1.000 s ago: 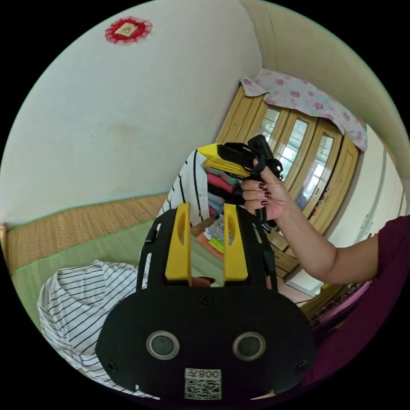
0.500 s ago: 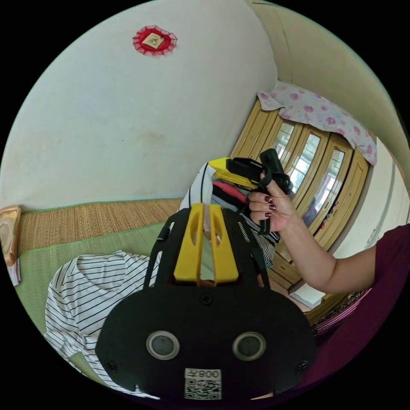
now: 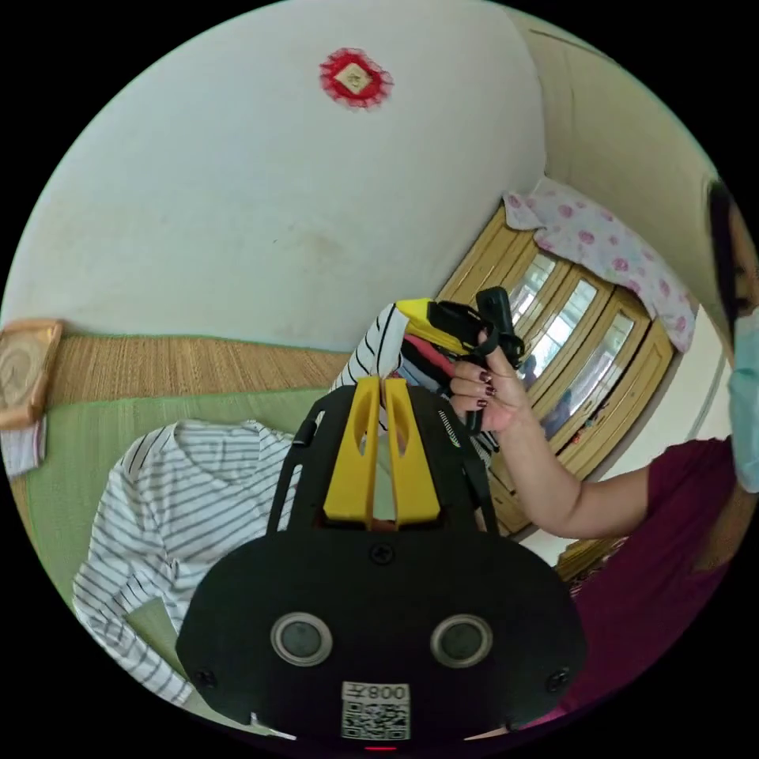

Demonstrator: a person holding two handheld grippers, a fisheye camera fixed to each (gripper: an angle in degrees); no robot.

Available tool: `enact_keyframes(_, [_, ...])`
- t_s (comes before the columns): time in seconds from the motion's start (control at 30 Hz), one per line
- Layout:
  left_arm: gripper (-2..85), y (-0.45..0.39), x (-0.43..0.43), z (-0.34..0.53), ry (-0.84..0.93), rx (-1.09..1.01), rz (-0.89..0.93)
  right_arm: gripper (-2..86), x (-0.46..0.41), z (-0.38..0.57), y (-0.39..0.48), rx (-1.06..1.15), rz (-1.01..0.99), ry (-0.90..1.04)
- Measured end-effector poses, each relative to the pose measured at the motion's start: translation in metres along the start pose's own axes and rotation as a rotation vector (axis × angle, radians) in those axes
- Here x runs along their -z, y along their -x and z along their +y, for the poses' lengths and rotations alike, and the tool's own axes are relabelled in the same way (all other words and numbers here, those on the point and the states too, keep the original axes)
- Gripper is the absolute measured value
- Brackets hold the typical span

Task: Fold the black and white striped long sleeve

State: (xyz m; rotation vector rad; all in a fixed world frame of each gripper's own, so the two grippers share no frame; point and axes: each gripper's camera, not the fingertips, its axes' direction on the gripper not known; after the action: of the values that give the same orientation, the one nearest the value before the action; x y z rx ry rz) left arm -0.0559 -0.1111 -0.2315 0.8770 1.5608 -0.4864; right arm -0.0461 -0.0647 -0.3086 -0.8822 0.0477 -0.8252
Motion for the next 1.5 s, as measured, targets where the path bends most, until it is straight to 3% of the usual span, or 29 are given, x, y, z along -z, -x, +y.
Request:
enact_keyframes(0.13, [1.0,0.093,0.072,0.076,-0.004,0.254,-0.088,0.4,-0.092,-0.008,0.0,-0.017,-0.074,0.123])
enact_keyframes(0.2, [1.2,0.139,0.089,0.119,0.014,0.383,-0.117,0.7,-0.133,0.001,-0.015,-0.094,-0.005,0.167])
enact_keyframes(0.27, [1.8,0.203,0.097,0.18,0.058,0.568,-0.149,1.3,-0.144,0.015,-0.027,-0.142,0.022,0.173])
enact_keyframes(0.4, [3.7,0.256,0.108,0.252,0.095,0.712,-0.177,3.0,-0.126,0.062,-0.043,-0.252,0.246,0.205])
enact_keyframes(0.57, [6.7,0.245,0.143,0.299,0.041,0.681,-0.327,5.3,-0.104,0.118,-0.043,-0.346,0.516,0.266])
enact_keyframes(0.7, [7.2,0.217,0.128,0.294,0.06,0.538,-0.375,7.7,-0.126,0.128,-0.019,-0.275,0.657,0.316])
enact_keyframes(0.87, [7.7,0.196,-0.011,0.251,0.274,0.25,-0.235,8.7,-0.174,0.115,0.022,-0.084,0.756,0.36])
enact_keyframes(1.17, [8.7,0.179,-0.258,0.219,0.555,-0.015,-0.107,7.4,-0.217,0.114,0.051,0.073,0.839,0.431])
enact_keyframes(1.33, [4.2,0.185,-0.314,0.25,0.675,-0.038,-0.191,4.6,-0.221,0.127,0.06,0.085,0.844,0.43])
enact_keyframes(1.5, [1.0,0.175,-0.298,0.267,0.567,0.01,-0.116,1.1,-0.197,0.145,0.077,0.055,0.817,0.36])
